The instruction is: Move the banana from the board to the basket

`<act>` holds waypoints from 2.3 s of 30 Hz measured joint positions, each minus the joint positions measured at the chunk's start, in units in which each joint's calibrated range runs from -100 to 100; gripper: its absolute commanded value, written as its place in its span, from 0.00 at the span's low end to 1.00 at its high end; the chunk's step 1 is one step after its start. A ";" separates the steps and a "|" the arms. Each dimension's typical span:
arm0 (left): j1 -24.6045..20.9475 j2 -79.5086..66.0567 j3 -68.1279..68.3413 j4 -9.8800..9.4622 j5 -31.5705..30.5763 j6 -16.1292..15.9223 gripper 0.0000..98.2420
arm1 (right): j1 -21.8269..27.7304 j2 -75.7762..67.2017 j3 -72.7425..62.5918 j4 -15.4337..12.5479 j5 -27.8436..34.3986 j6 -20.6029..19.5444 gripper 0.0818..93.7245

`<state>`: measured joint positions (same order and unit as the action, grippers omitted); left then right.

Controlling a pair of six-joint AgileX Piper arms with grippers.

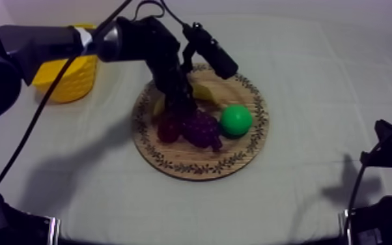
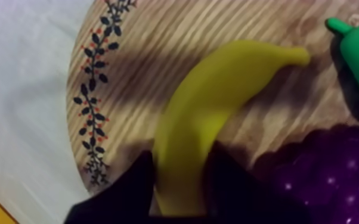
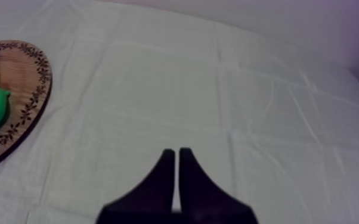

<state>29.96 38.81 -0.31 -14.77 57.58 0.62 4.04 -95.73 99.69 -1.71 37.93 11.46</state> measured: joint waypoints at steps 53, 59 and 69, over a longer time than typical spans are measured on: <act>-27.51 -19.74 7.48 -7.74 6.85 2.89 0.23 | 0.00 0.00 0.00 0.00 -0.09 0.03 0.00; -28.07 -16.33 5.64 -7.41 5.77 3.52 0.24 | 0.00 0.00 0.00 0.00 -0.09 0.03 0.00; -29.74 -10.81 3.97 -5.22 2.11 2.64 0.41 | 0.00 0.00 0.00 0.00 -0.02 0.03 0.00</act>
<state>0.23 28.00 3.66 -19.99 59.69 3.26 4.04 -95.73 99.69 -1.71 37.91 11.49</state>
